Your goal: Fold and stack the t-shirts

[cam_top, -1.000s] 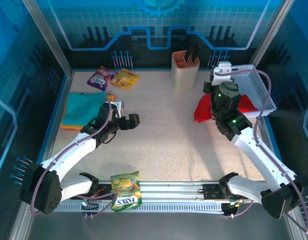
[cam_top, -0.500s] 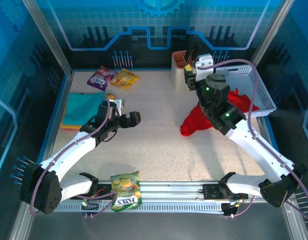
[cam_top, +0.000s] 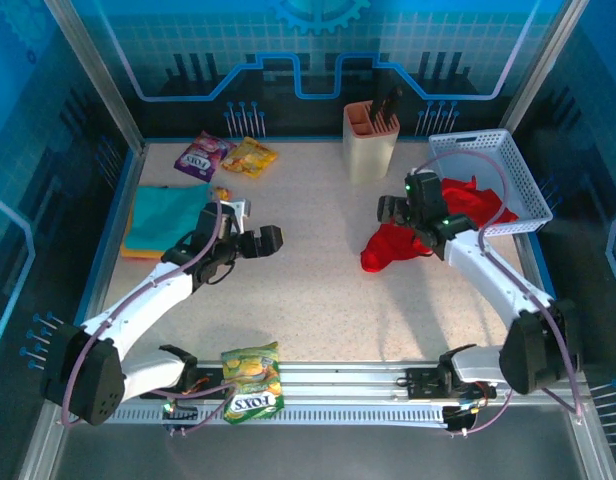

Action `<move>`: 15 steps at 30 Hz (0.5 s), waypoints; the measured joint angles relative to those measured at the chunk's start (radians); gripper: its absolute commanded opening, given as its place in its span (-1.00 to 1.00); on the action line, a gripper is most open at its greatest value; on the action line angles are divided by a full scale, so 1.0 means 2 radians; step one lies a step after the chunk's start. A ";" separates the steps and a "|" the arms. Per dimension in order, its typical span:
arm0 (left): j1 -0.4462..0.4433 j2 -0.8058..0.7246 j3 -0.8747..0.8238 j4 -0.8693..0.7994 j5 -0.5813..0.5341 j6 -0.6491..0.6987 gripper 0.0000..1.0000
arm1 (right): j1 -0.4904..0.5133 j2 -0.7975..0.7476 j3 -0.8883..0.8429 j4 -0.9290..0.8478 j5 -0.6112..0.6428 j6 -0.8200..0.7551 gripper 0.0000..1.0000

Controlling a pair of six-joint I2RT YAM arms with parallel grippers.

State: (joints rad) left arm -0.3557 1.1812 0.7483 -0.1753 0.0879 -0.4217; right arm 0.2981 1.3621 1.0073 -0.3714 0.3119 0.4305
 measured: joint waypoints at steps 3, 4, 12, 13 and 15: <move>0.000 0.007 -0.002 0.002 0.004 -0.006 0.98 | -0.011 0.060 -0.001 -0.003 -0.030 0.023 0.97; 0.000 0.008 -0.004 0.002 0.006 -0.009 0.99 | -0.011 0.079 0.000 -0.003 -0.039 0.027 0.95; 0.000 0.001 -0.013 -0.001 0.007 -0.012 0.99 | 0.006 0.209 0.025 -0.015 -0.051 0.069 0.44; 0.000 -0.003 -0.014 -0.002 0.007 -0.012 0.98 | 0.009 0.214 0.030 -0.017 -0.045 0.070 0.25; 0.000 -0.012 -0.016 -0.006 0.005 -0.012 0.99 | 0.016 0.217 0.037 -0.016 -0.038 0.079 -0.24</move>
State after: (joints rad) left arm -0.3565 1.1568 0.7155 -0.1871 0.0971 -0.4450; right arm 0.3298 1.7958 1.0813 -0.4042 0.2363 0.5877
